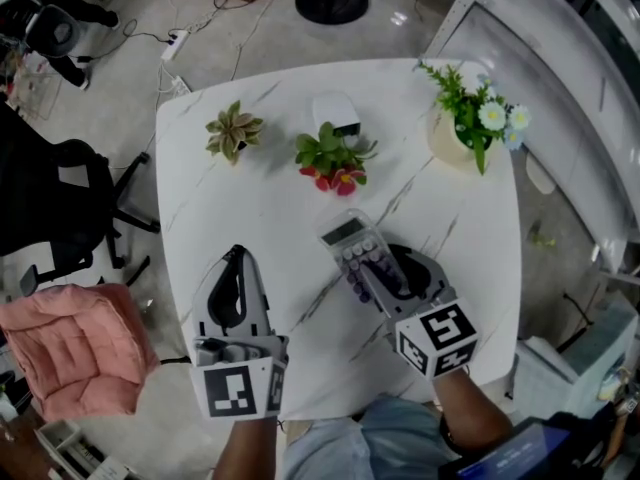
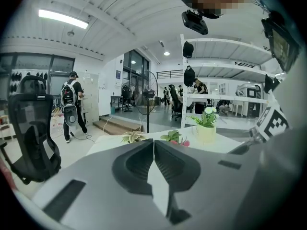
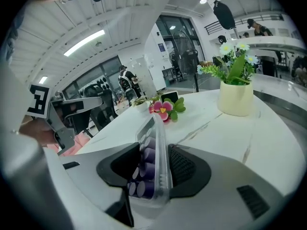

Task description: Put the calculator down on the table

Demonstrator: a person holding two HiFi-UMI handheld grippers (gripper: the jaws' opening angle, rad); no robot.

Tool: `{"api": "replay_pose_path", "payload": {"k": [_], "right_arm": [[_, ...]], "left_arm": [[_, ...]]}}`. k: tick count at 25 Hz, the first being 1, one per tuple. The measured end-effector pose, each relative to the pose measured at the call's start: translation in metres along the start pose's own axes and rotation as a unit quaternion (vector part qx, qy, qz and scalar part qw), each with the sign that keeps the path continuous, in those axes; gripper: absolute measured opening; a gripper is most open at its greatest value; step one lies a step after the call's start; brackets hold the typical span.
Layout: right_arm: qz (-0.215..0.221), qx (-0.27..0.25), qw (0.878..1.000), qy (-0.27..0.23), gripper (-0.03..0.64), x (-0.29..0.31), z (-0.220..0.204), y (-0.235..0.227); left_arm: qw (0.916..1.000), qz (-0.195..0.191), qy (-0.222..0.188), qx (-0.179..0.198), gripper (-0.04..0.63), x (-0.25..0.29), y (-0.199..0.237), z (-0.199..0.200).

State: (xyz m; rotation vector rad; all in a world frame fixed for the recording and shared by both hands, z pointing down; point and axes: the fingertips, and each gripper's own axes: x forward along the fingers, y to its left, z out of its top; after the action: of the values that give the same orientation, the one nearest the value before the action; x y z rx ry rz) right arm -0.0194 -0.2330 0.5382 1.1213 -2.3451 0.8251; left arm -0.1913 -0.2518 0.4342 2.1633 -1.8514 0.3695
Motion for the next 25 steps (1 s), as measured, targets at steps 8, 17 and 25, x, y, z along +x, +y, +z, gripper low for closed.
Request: {"api": "replay_pose_path", "payload": {"k": [8,17,25], "right_arm": [[0.005,0.01,1.0,0.005,0.204,0.006,-0.011,-0.022],[0.006,-0.025,0.998,-0.064,0.188,-0.02,0.046,0.005],[-0.02,-0.088,0.979,-0.184,0.031,-0.082,0.143,0.048]], "left_arm": [[0.9999,0.002,-0.008,0.011,0.009,0.001,-0.007,0.005],[0.9991,-0.023,-0.037,0.003,0.009,-0.019,-0.033,0.038],[0.9923,-0.01,-0.121,0.021,0.009,-0.069,-0.013,0.122]]}}
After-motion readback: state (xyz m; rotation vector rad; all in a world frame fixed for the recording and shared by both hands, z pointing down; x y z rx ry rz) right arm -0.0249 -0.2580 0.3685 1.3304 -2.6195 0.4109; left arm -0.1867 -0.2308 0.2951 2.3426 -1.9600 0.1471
